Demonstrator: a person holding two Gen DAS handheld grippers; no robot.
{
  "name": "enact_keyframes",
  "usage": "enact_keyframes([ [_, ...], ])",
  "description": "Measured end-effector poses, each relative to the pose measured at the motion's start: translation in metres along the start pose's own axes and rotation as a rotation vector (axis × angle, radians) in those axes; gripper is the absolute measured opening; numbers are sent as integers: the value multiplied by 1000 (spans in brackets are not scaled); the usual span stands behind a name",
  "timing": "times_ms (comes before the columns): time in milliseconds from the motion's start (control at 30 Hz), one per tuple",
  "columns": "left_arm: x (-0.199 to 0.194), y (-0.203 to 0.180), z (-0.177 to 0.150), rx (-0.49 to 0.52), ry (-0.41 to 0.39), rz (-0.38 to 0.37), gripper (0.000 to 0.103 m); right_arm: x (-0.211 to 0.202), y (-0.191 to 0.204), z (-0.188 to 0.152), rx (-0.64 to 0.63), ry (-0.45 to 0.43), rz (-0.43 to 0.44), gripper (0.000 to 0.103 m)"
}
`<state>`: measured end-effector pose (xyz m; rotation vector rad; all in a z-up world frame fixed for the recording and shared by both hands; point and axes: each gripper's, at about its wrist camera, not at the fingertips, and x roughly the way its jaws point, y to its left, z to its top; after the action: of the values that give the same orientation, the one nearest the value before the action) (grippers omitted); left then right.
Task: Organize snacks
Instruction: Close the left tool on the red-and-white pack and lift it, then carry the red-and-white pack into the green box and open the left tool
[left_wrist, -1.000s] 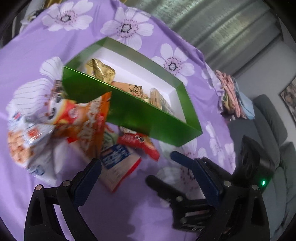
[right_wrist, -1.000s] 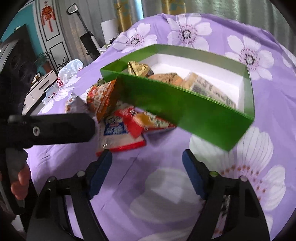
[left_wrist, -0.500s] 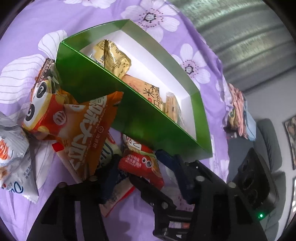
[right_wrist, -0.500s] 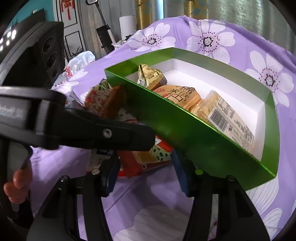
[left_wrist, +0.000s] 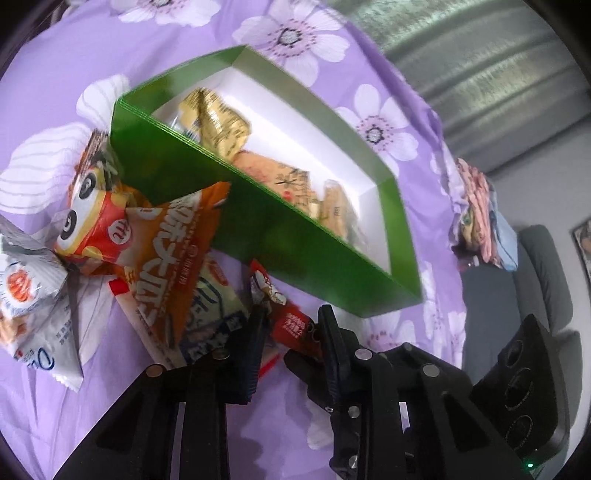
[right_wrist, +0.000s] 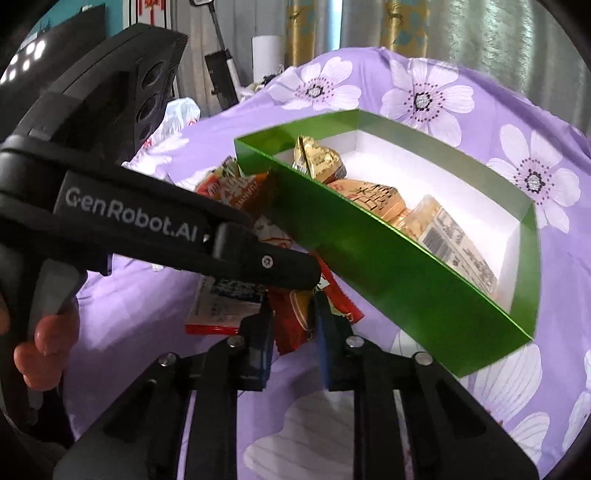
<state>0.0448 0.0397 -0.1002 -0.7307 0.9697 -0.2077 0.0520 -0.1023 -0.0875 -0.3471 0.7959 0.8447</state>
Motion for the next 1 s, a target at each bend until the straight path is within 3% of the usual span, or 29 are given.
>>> enact_keyframes([
  [267, -29, -35, -5, 100, -53, -9, 28, -47, 8, 2, 2, -85, -36, 14],
  [500, -58, -70, 7, 181, -127, -32, 28, -87, 9, 24, -18, -172, -63, 14],
  [733, -69, -94, 39, 237, -169, -47, 28, -98, -4, 57, -45, -227, -107, 14],
  [1000, -46, -95, 72, 237, -159, -36, 28, -72, -34, 79, -36, -220, -115, 14],
])
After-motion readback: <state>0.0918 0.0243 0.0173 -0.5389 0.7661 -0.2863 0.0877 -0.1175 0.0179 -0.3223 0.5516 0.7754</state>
